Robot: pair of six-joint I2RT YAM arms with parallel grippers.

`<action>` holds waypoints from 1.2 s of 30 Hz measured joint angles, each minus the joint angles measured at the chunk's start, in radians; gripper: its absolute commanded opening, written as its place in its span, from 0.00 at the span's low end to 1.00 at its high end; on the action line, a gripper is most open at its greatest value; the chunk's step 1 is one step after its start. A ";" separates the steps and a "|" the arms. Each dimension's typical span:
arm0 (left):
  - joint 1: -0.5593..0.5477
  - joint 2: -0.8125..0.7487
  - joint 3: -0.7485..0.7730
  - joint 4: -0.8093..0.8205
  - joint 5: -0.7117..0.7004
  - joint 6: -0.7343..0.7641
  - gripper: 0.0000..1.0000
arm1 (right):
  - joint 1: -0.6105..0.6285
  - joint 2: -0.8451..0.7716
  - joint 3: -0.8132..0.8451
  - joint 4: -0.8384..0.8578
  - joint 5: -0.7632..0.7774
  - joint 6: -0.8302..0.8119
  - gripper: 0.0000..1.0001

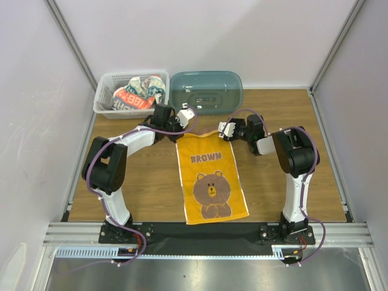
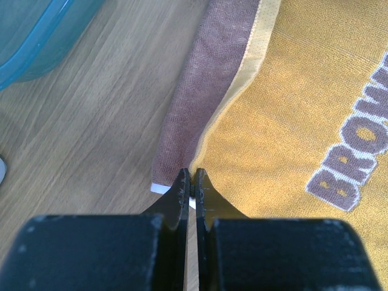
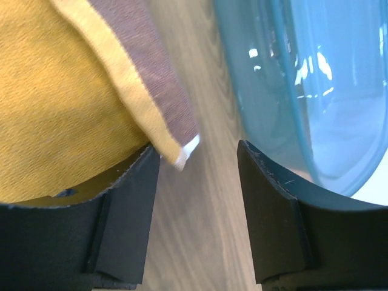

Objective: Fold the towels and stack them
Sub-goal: Flatten out the crumpled towel

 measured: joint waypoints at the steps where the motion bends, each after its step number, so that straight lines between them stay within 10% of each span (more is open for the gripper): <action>1: 0.001 0.000 0.000 0.000 0.001 0.000 0.00 | 0.000 0.004 0.008 0.000 0.000 -0.002 0.56; 8: 0.009 0.000 0.000 0.000 0.018 0.000 0.00 | 0.007 0.042 0.047 0.011 0.002 -0.011 0.39; 14: 0.013 0.000 0.000 0.000 0.019 0.000 0.00 | 0.011 0.083 0.079 0.016 -0.001 0.003 0.00; 36: 0.049 -0.090 0.123 0.127 0.032 -0.273 0.00 | -0.073 -0.279 0.483 -0.523 -0.209 0.917 0.00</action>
